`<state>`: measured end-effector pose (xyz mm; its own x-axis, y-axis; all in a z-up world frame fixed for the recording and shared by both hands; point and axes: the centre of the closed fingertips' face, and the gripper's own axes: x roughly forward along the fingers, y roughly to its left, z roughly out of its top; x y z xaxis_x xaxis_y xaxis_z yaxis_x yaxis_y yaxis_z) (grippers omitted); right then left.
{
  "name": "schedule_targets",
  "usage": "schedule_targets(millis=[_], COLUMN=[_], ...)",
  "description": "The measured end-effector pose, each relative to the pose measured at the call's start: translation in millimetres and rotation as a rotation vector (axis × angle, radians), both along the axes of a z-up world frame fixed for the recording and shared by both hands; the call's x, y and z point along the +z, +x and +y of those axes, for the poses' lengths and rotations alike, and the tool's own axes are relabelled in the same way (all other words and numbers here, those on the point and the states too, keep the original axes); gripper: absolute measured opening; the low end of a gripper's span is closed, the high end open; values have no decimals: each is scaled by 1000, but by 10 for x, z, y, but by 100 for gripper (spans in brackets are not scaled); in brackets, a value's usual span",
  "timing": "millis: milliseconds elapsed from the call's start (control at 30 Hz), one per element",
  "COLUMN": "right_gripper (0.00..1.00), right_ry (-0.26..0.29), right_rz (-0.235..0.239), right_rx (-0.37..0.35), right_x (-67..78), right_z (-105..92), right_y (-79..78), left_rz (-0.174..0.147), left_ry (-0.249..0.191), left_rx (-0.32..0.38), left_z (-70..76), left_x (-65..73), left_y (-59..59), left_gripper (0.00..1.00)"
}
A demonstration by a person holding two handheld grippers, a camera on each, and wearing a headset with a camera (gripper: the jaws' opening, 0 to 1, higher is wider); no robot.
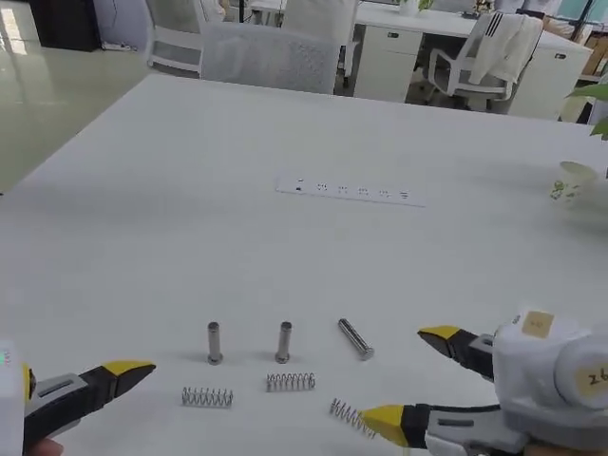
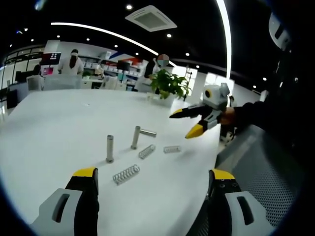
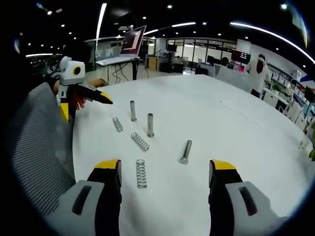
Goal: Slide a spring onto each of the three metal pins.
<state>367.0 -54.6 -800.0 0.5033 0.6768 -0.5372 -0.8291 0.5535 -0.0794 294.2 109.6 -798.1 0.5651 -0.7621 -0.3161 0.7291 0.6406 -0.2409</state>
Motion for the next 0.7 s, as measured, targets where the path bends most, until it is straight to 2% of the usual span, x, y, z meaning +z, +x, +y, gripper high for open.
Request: schedule_targets(millis=[333,700], right_gripper=[64,48], right_ry=[-31,-77], right_rz=[-10,19], right_rx=[-12,-50], right_x=[46,-57], right_z=[124,147], right_y=[274,556], left_rz=[6,8], left_ry=[1,5], left_rx=[-1,8], left_z=[7,25], left_x=[-19,-26], left_y=[-1,5], left_gripper=[89,89])
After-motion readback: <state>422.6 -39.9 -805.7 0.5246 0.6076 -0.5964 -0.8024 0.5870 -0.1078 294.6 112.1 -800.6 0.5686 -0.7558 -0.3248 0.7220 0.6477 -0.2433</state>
